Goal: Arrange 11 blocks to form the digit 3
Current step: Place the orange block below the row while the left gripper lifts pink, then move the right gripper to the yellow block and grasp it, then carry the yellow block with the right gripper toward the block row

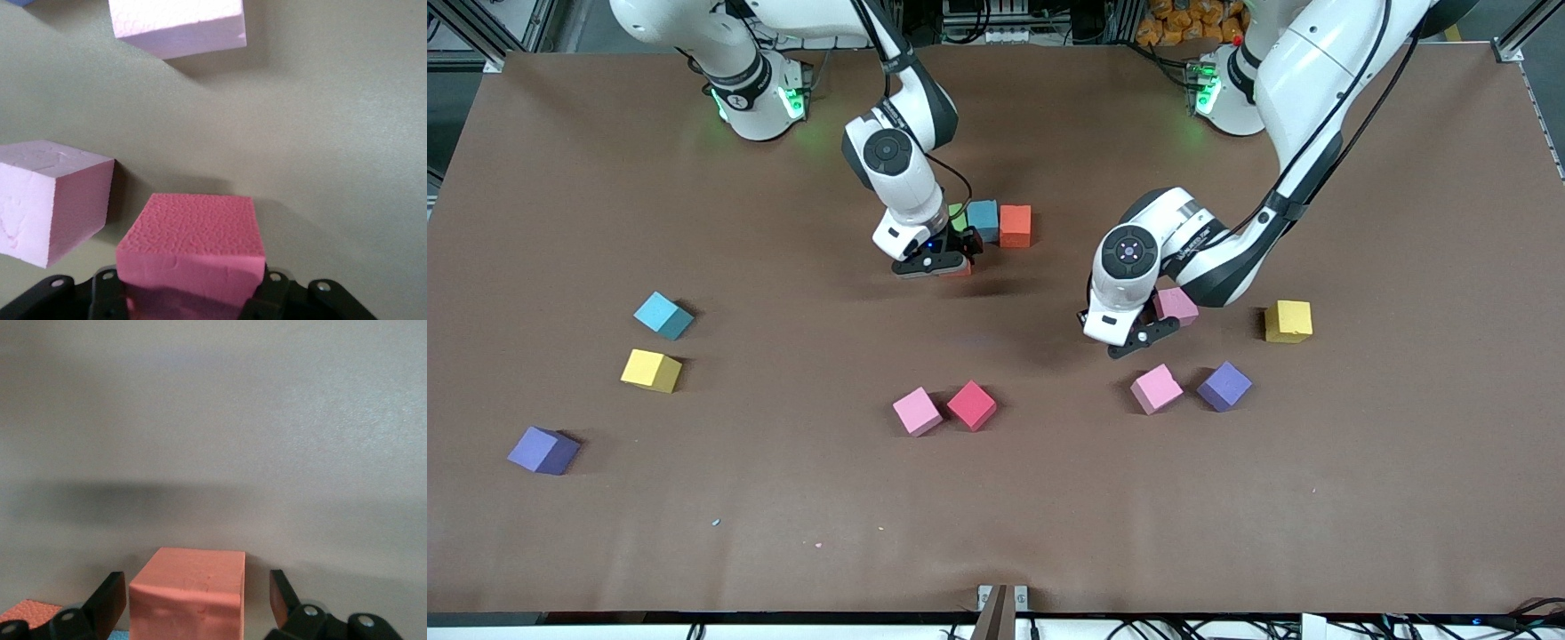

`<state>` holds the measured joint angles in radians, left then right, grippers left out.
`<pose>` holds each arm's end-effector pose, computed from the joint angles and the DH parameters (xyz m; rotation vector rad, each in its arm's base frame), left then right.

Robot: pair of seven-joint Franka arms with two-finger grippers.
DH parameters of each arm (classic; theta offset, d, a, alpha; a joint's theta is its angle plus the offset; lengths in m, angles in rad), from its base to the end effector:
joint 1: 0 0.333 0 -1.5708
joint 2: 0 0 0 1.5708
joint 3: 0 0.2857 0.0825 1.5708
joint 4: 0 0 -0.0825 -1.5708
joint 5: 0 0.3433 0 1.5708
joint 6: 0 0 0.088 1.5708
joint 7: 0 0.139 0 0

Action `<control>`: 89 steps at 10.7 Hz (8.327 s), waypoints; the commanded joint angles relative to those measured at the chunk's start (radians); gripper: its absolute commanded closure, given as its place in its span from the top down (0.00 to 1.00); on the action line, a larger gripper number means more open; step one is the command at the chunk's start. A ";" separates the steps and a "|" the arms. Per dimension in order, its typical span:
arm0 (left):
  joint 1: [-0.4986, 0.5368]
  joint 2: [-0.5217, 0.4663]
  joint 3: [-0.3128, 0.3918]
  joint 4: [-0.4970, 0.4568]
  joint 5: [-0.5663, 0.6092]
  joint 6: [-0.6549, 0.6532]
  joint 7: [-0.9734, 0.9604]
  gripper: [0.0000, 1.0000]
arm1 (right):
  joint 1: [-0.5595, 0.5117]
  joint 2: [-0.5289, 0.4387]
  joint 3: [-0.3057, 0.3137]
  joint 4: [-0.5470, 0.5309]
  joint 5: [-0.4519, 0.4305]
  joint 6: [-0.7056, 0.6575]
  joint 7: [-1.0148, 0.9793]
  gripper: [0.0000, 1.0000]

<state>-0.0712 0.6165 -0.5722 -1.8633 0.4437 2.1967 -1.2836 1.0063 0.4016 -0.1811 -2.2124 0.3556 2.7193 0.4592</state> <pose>0.4755 -0.3187 0.1877 -2.9484 -0.6064 0.1169 0.3703 0.3845 0.1830 -2.9920 -0.1016 -0.0592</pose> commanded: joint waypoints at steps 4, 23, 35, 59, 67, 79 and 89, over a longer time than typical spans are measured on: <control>0.013 -0.044 -0.017 0.016 -0.003 -0.008 -0.010 0.00 | -0.069 -0.070 0.000 0.011 0.006 -0.036 -0.024 0.98; 0.091 -0.067 -0.018 0.193 -0.077 -0.104 0.072 0.00 | -0.840 -0.009 0.002 0.332 -0.067 -0.395 -1.173 1.00; 0.164 -0.055 -0.015 0.194 -0.192 -0.104 0.073 0.00 | -0.945 0.131 -0.121 0.364 -0.063 -0.520 -0.861 1.00; 0.182 -0.046 -0.012 0.188 -0.189 -0.117 0.107 0.00 | -0.933 0.238 -0.136 0.422 -0.009 -0.414 -0.872 0.36; 0.186 -0.043 -0.012 0.187 -0.186 -0.118 0.109 0.00 | -0.920 0.240 -0.136 0.415 -0.012 -0.418 -0.875 0.97; 0.197 -0.043 -0.011 0.191 -0.183 -0.157 0.142 0.00 | -0.867 0.209 -0.127 0.413 -0.009 -0.443 -0.863 0.25; 0.202 -0.044 -0.011 0.190 -0.183 -0.160 0.144 0.00 | -0.375 0.006 -0.129 0.376 -0.017 -0.635 -0.327 0.27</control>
<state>0.1222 0.5794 -0.5798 -1.6761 0.2786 2.0553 -1.1620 0.5716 0.4418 -0.3032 -1.7996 0.3331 2.0849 0.0319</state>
